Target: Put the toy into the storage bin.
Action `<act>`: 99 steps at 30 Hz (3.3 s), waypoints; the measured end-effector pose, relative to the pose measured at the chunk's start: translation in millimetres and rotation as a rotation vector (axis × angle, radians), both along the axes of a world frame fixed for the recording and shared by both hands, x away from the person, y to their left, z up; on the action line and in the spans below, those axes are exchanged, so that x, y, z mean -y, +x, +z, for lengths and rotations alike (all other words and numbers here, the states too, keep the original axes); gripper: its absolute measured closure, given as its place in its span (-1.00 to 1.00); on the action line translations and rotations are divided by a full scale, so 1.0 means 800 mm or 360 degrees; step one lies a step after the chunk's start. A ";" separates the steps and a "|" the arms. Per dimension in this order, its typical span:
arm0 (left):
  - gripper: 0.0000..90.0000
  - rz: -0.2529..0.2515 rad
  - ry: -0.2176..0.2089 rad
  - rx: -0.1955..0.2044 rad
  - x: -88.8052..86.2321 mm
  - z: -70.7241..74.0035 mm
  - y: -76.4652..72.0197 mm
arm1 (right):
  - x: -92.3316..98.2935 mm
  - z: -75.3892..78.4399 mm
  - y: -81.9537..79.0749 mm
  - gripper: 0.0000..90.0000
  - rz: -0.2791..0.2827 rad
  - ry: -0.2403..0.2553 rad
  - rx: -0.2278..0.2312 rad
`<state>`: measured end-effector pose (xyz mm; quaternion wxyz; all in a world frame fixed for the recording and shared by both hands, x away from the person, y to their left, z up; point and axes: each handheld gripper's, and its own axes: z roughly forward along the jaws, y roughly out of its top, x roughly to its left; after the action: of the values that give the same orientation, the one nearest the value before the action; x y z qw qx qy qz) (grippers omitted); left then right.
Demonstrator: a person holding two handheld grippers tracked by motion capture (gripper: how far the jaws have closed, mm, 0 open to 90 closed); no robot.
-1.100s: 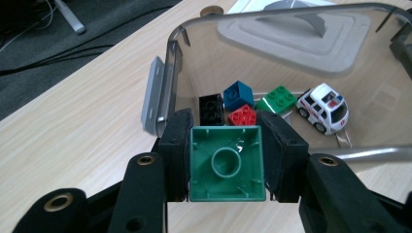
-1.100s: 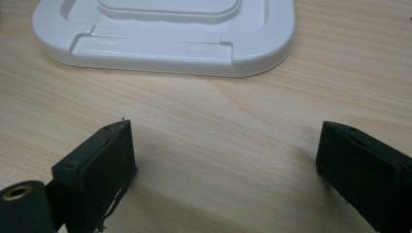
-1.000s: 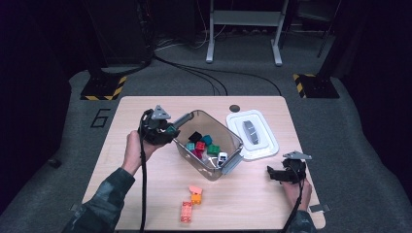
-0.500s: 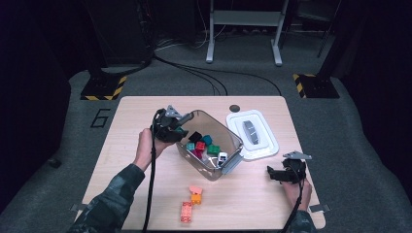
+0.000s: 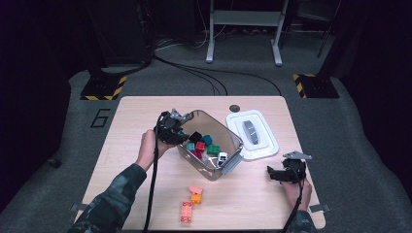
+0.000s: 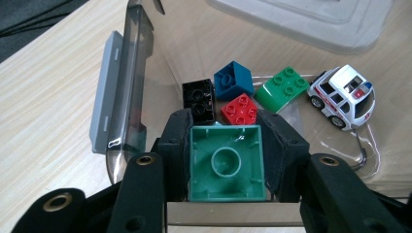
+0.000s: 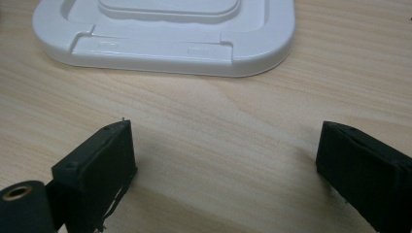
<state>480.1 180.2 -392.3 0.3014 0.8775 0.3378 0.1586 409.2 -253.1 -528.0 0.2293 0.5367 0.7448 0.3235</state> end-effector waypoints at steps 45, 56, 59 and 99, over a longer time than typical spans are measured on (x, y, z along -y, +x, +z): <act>-0.73 -0.0039 -0.0086 -0.0109 -0.033 -0.068 -0.149 | 0.000 0.000 0.000 -0.86 -0.0002 0.0000 0.0000; -0.75 -0.0100 -0.0113 -0.0212 -0.009 -0.110 -0.185 | 0.000 0.000 0.000 -0.86 -0.0002 0.0000 0.0000; -0.76 -0.0125 -0.0097 -0.0217 0.001 -0.118 -0.196 | 0.000 0.000 0.000 -0.86 -0.0003 0.0001 0.0000; -0.17 -0.0113 0.0064 -0.0349 -0.024 -0.127 -0.175 | 0.000 0.000 0.000 -0.86 -0.0003 0.0000 0.0001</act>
<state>340.3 199.0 -494.1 0.2504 0.9068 0.3342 0.0576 409.1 -252.9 -528.0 0.2297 0.5373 0.7442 0.3235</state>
